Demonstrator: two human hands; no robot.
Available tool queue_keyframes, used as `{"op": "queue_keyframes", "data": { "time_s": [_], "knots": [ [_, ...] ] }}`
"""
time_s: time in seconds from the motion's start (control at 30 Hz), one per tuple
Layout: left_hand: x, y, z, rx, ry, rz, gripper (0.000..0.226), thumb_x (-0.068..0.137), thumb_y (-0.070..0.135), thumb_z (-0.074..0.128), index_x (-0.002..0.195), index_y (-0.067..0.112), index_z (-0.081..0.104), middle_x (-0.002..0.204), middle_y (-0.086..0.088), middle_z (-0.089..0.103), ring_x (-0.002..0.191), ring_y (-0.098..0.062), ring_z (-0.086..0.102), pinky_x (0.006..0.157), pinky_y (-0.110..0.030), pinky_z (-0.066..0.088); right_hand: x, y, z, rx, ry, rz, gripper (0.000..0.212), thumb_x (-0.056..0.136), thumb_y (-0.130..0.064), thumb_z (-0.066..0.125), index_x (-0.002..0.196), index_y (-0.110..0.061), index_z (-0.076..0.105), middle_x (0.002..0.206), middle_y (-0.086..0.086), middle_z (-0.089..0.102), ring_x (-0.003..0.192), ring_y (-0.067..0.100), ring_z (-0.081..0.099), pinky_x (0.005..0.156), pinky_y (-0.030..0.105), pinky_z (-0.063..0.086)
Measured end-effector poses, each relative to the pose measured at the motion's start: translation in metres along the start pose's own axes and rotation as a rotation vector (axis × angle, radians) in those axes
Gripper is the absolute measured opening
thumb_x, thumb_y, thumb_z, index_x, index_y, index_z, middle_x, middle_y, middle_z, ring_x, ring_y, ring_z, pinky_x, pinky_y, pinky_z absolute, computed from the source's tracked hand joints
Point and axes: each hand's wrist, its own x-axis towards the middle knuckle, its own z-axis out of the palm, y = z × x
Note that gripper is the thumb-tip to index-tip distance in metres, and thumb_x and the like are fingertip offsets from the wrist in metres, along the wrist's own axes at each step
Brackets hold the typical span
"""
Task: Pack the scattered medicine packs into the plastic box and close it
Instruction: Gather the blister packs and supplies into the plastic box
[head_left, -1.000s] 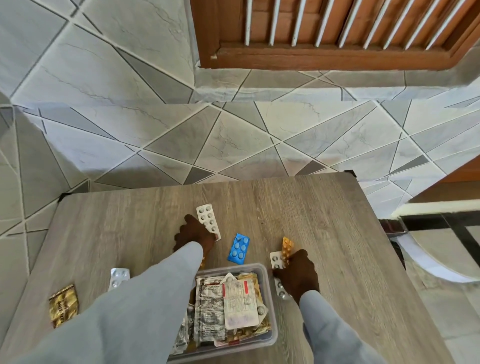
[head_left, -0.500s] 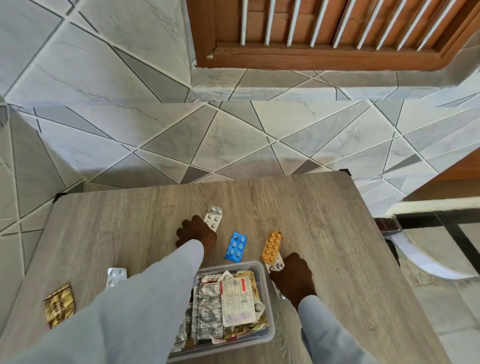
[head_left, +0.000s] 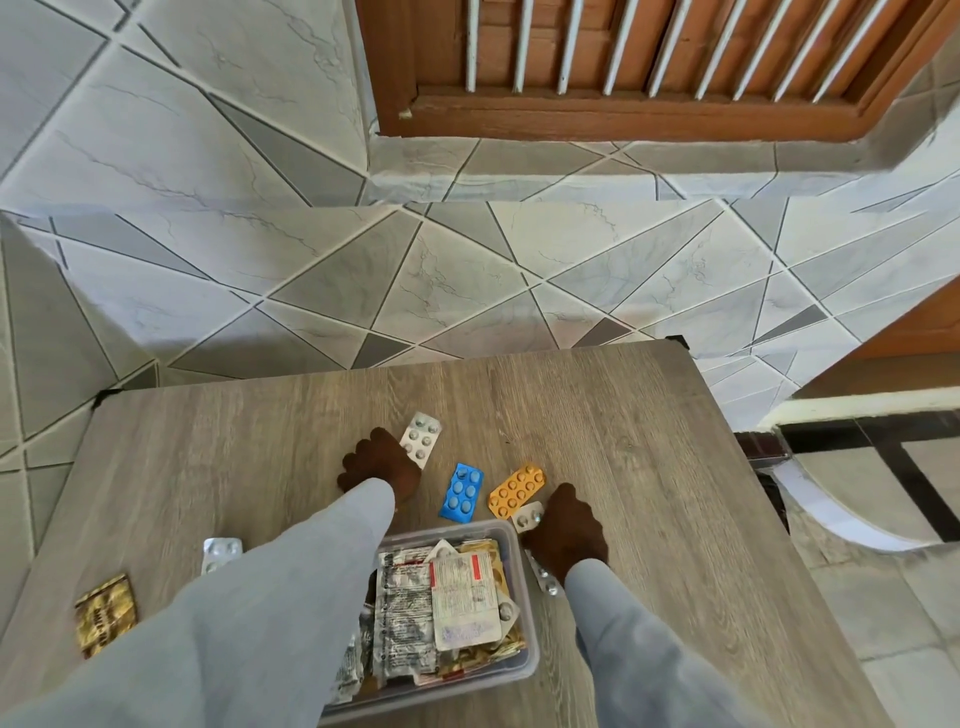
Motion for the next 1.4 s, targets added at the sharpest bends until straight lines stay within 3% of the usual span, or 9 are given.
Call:
{"op": "queue_keyframes", "data": {
  "time_s": [0.23,0.37,0.5,0.67,0.8,0.93,1.1,1.23,1.4],
  "knots": [
    [-0.015,-0.013,-0.025,-0.406,-0.032,0.178,0.02,0.082,0.022,0.068,0.096,0.008,0.065,0.101,-0.011,0.069,0.086,-0.026,0.065,0.064,-0.028,0.047,0.002,0.019,-0.008,0.266,0.001,-0.071,0.013,0.081,-0.021,0.069,0.082,-0.013,0.059,0.086,0.007,0.065,0.078,0.025,0.063,0.071,0.037,0.054],
    [-0.057,-0.029,-0.05,-0.622,-0.096,0.259,0.019,0.073,0.016,0.078,0.087,0.009,0.067,0.089,-0.011,0.073,0.072,-0.021,0.067,0.057,-0.03,0.052,-0.01,0.024,-0.025,0.433,0.099,-0.161,0.029,0.094,-0.013,0.053,0.065,-0.015,0.052,0.063,0.003,0.056,0.054,0.014,0.049,0.05,0.025,0.038],
    [-0.123,-0.053,-0.055,-0.806,-0.331,0.271,0.042,0.069,0.0,0.079,0.104,0.012,0.058,0.092,-0.012,0.072,0.07,-0.023,0.071,0.047,-0.024,0.052,-0.033,0.017,-0.053,0.484,0.179,-0.285,0.03,0.097,-0.012,0.047,0.066,-0.011,0.048,0.062,0.003,0.051,0.053,0.012,0.043,0.05,0.025,0.033],
    [-0.173,-0.072,-0.017,-0.773,-0.435,0.233,0.055,0.061,-0.001,0.081,0.099,0.025,0.051,0.075,-0.006,0.063,0.054,-0.016,0.064,0.049,-0.039,0.057,-0.067,0.013,-0.074,0.551,-0.01,-0.378,0.026,0.096,-0.014,0.051,0.076,0.002,0.058,0.067,0.01,0.062,0.058,0.016,0.055,0.054,0.03,0.042],
    [-0.182,-0.066,0.003,-0.423,-0.292,0.429,0.039,0.067,0.034,0.077,0.097,0.028,0.053,0.074,0.008,0.052,0.068,-0.012,0.054,0.068,-0.037,0.052,-0.085,0.007,-0.054,0.466,-0.178,-0.382,0.032,0.093,-0.01,0.055,0.061,-0.009,0.054,0.058,0.003,0.058,0.049,0.007,0.052,0.048,0.022,0.039],
    [-0.183,-0.069,0.001,-0.073,-0.104,0.632,0.035,0.089,0.045,0.051,0.121,0.03,0.053,0.12,0.007,0.055,0.115,-0.015,0.052,0.095,-0.027,0.039,-0.077,0.006,-0.023,0.302,-0.14,-0.369,0.025,0.089,-0.015,0.059,0.065,-0.01,0.057,0.067,0.005,0.061,0.062,0.017,0.054,0.06,0.033,0.043],
    [-0.175,-0.083,-0.004,0.108,-0.171,0.706,0.04,0.089,0.04,0.053,0.128,0.029,0.052,0.138,0.004,0.046,0.13,-0.017,0.041,0.106,-0.028,0.034,-0.081,-0.005,-0.011,0.218,-0.009,-0.365,0.002,0.086,-0.021,0.063,0.086,-0.022,0.064,0.087,0.003,0.071,0.082,0.022,0.067,0.075,0.035,0.055],
    [-0.178,-0.079,0.003,0.121,-0.137,0.721,0.038,0.087,0.041,0.055,0.123,0.03,0.054,0.132,0.005,0.05,0.125,-0.018,0.045,0.103,-0.03,0.036,-0.089,-0.007,-0.001,-0.062,0.127,-0.467,0.034,0.088,-0.029,0.059,0.121,-0.021,0.054,0.111,0.004,0.065,0.103,0.024,0.062,0.083,0.034,0.048],
    [-0.177,-0.084,0.006,0.079,-0.125,0.726,0.034,0.087,0.041,0.053,0.119,0.031,0.057,0.122,0.006,0.056,0.118,-0.016,0.049,0.097,-0.029,0.037,-0.099,-0.004,0.015,-0.278,0.25,-0.587,0.02,0.09,-0.024,0.054,0.109,-0.017,0.057,0.112,0.006,0.059,0.098,0.026,0.06,0.076,0.036,0.049]
  ]
}}
